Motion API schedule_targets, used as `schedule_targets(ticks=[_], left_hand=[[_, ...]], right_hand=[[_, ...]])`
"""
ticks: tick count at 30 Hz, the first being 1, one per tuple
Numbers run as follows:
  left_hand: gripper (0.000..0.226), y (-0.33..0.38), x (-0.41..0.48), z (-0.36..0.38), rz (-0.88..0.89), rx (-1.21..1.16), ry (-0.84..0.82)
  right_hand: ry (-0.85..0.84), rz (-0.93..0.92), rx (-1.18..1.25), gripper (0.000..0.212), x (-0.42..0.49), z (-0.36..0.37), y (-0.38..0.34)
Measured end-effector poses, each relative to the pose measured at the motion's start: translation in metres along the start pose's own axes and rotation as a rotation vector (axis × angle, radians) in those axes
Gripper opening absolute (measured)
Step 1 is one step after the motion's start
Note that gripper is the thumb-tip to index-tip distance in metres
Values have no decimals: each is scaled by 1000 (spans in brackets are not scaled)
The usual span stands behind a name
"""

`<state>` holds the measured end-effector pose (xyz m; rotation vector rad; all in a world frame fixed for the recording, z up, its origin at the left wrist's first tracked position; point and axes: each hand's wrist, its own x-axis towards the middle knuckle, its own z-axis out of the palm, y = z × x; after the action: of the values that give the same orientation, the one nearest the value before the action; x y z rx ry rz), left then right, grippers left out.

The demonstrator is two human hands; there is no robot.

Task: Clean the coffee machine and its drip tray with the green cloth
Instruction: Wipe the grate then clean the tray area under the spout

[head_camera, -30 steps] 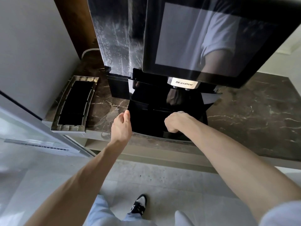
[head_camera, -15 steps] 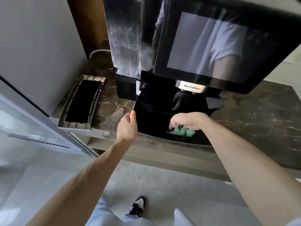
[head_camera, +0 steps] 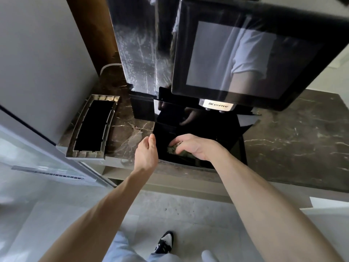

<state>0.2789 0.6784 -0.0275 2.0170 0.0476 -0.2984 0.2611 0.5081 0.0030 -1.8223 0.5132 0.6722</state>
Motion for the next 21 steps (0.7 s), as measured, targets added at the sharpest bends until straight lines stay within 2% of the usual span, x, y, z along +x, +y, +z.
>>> schedule_targets(ticks=[3,5,8,10,11,13,15,18,21], left_hand=[[49,0,0,1,8,1,-8],[50,0,0,0,9,-16,-22],[46,2,-2,-2,-1,-9,-65],[47,5,-2,-6,5,27,-110],[50,6,0,-8,19,53,-128],[64,6,4,-14,14,70,-203],[70,6,10,-21,-2,81,-270],[38,21,14,-33,-53,90,-311],[44,21,24,-41,0,105,-369]], right_hand=[[50,-75,122,36,-14,-11,9],[180,-121,129,32,-27,-14,11],[669,-114,109,22,-40,-4,22],[918,-124,-89,20,-42,6,28],[972,-108,-248,24,-40,7,28],[989,-20,-525,30,-41,8,25],[877,98,-638,28,-46,6,15],[659,263,-577,36,-43,8,0],[563,364,-453,43,-28,18,-11]])
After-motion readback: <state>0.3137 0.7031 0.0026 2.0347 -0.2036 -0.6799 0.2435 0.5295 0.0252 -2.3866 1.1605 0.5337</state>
